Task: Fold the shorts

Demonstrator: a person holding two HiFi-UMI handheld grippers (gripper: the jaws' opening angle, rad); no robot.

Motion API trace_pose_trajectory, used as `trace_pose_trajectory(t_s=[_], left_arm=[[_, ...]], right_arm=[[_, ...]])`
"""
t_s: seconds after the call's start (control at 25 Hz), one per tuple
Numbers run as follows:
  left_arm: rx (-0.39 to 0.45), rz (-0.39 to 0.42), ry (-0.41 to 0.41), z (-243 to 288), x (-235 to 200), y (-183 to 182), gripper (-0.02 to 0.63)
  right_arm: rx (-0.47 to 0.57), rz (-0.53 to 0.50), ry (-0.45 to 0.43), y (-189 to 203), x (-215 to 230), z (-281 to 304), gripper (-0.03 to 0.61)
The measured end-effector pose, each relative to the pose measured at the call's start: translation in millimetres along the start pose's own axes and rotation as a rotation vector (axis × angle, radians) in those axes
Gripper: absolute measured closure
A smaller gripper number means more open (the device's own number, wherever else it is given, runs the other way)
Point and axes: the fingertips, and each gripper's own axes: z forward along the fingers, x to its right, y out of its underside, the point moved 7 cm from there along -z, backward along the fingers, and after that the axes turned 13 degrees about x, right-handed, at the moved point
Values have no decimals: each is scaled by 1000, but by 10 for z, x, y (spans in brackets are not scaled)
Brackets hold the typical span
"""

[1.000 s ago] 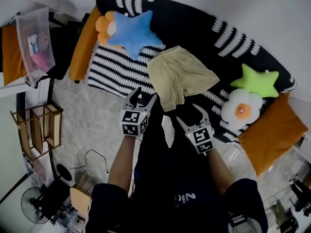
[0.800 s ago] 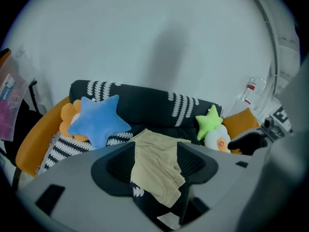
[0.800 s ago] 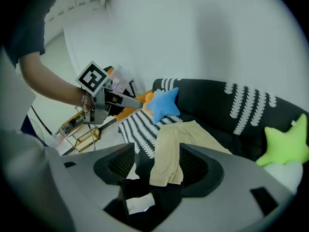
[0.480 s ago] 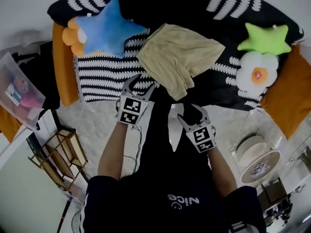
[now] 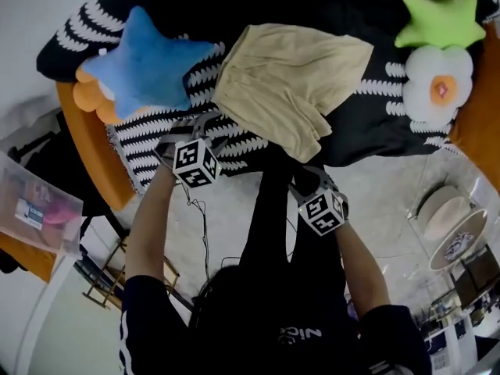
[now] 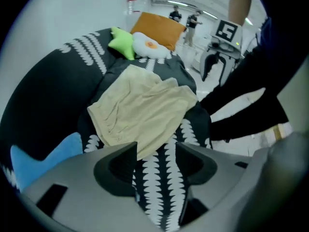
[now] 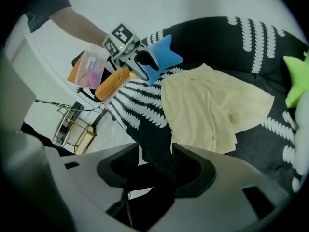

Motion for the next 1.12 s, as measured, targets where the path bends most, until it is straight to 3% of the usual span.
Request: trace_pose_trajectory(t_s=[0.12,0.24,0.56,0.6,0.72,0.84,0.92,1.12], left_arm=[[-86,218,129,257,-94,135,364],[-185,395,196,443,-227,339,364],[-303,596,273,808,-390,765,368],[-298,604,276,843,-394,779,370],[-282,607,285,864,-449,775,391],[-294,559,320,754,-523,726,499],[-302,551,356,644,-519,681,552],[-298,541,353,358,-487,634,575]], right_arm=[[-27,44,54,179,107,226,356],[-56,83,116,355,219,415,377],[-138,-20,155,710,335,820,402],[-146,-33,168,747,381,846,407],[-159,-94,169,784,528,871,503],[-170,-138,122,727,541,810,551],[-165,-128,87,669,485,715,554],[-122,-88,-40,503,109,493,555]])
